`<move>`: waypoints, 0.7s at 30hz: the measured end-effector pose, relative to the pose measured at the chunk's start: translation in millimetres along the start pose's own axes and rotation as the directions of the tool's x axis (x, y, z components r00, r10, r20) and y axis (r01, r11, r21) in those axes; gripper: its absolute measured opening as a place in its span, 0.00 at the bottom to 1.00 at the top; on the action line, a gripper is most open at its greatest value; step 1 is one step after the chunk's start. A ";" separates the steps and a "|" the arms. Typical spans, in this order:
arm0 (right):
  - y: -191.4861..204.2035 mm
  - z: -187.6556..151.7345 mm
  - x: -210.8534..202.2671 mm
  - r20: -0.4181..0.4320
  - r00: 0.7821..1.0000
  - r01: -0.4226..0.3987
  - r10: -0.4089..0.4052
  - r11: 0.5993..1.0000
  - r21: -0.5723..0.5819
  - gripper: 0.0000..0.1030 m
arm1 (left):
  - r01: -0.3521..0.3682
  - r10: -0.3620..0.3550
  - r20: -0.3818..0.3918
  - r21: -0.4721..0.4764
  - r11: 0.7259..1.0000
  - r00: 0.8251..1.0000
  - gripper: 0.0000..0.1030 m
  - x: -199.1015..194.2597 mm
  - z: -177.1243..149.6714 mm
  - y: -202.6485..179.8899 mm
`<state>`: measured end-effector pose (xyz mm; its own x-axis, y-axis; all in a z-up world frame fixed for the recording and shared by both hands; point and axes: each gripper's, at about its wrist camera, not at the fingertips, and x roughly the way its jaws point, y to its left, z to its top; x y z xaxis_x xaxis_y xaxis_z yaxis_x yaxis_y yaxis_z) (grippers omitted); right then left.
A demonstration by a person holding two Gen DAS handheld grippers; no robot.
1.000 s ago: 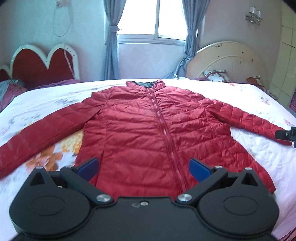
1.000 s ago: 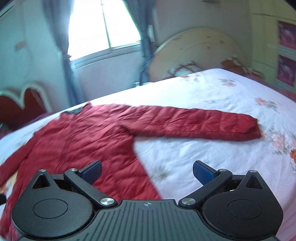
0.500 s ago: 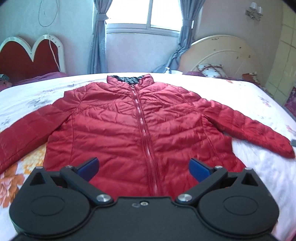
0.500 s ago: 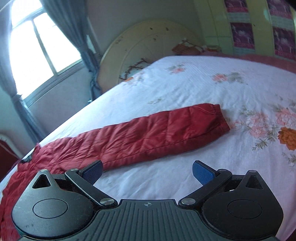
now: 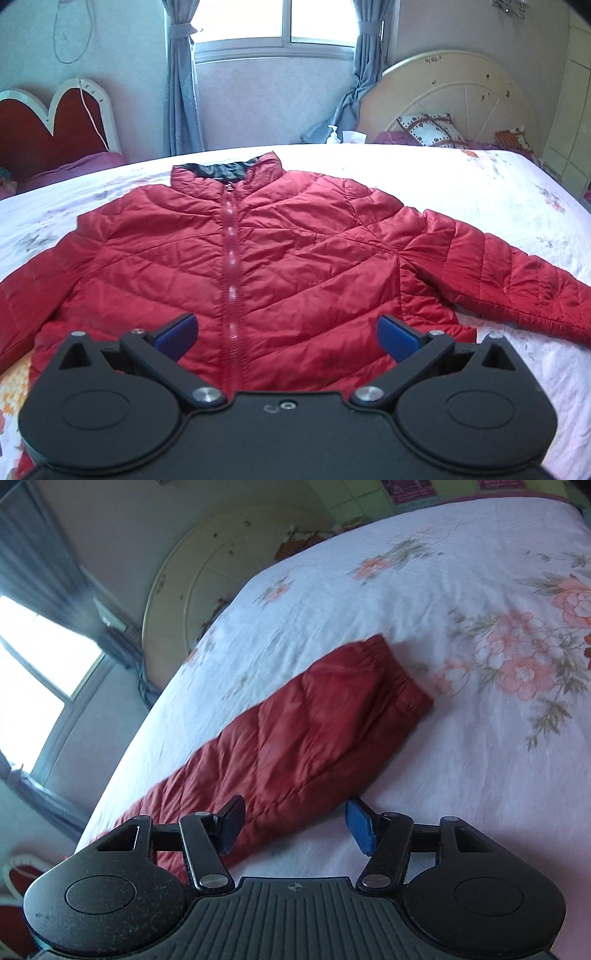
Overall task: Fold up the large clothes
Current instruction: 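Grasp the sleeve cuff with the right gripper and lift it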
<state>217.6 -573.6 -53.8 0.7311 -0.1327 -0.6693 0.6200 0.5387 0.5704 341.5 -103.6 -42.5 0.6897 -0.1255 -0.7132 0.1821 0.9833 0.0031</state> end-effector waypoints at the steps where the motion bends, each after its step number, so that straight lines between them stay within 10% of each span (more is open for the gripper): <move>1: -2.5 3.5 0.4 0.015 1.000 0.008 -0.008 1.000 0.011 0.59 | -0.005 0.005 -0.003 0.000 1.000 1.000 1.00 3.9 1.4 -0.6; 9: 7.5 23.5 13.1 0.068 0.996 0.067 -0.063 0.996 -0.061 0.15 | -0.055 0.053 -0.042 -0.044 0.998 0.998 1.00 21.8 8.5 21.0; 21: 168.9 -26.1 45.9 -0.045 0.976 -0.207 0.212 0.849 -0.487 0.07 | -0.137 0.133 -0.039 -0.138 0.981 0.990 0.97 3.4 1.3 87.4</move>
<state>348.4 -467.0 -0.6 0.8323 0.0226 -0.5539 0.2361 0.8895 0.3911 360.7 -18.2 -43.8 0.6797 0.0120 -0.7334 -0.0131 0.9999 0.0042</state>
